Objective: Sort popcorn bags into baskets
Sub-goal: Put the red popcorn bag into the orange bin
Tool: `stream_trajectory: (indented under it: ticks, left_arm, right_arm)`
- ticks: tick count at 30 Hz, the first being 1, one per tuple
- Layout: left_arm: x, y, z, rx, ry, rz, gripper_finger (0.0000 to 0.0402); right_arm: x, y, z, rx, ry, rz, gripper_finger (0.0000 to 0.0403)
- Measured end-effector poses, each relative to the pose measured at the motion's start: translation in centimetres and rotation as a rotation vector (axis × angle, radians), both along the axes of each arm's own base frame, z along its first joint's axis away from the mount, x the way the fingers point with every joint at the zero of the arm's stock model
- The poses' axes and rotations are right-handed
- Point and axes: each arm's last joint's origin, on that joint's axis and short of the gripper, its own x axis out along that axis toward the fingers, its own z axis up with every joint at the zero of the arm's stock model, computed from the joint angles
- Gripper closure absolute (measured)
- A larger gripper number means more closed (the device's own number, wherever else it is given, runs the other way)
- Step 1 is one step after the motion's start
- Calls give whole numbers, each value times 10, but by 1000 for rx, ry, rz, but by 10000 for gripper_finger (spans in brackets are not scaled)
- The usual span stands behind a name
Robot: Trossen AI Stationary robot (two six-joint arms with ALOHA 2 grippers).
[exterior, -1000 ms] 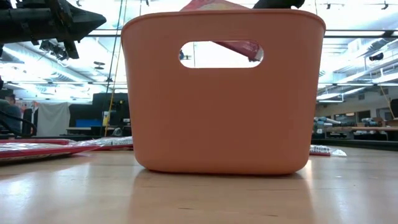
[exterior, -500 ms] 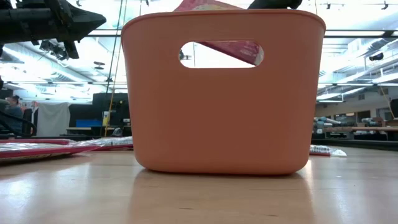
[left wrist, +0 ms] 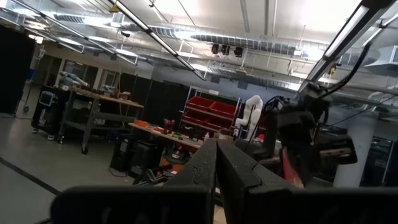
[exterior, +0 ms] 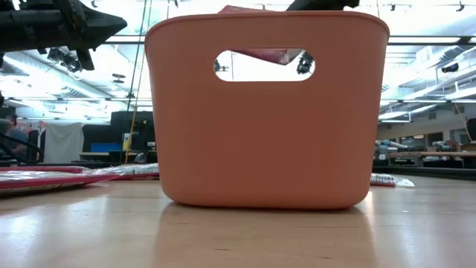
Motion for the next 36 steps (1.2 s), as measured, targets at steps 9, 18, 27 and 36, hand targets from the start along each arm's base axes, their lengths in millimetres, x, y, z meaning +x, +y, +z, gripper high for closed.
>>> stream_trajectory:
  ticks: [9, 18, 27, 36]
  left_arm:
    - [-2, 0, 4, 18, -39, 13, 386]
    - [-7, 1, 11, 162, -39, 100, 386]
    - [-9, 2, 14, 198, -49, 127, 386]
    - [-8, 2, 14, 181, -58, 117, 386]
  right_arm:
    - [-14, 35, -25, 128, -37, -244, 400]
    - [-23, 69, -44, 258, -61, -421, 401]
    - [-2, 98, -70, 312, -20, -508, 401]
    - [12, 114, -78, 405, 4, -527, 380]
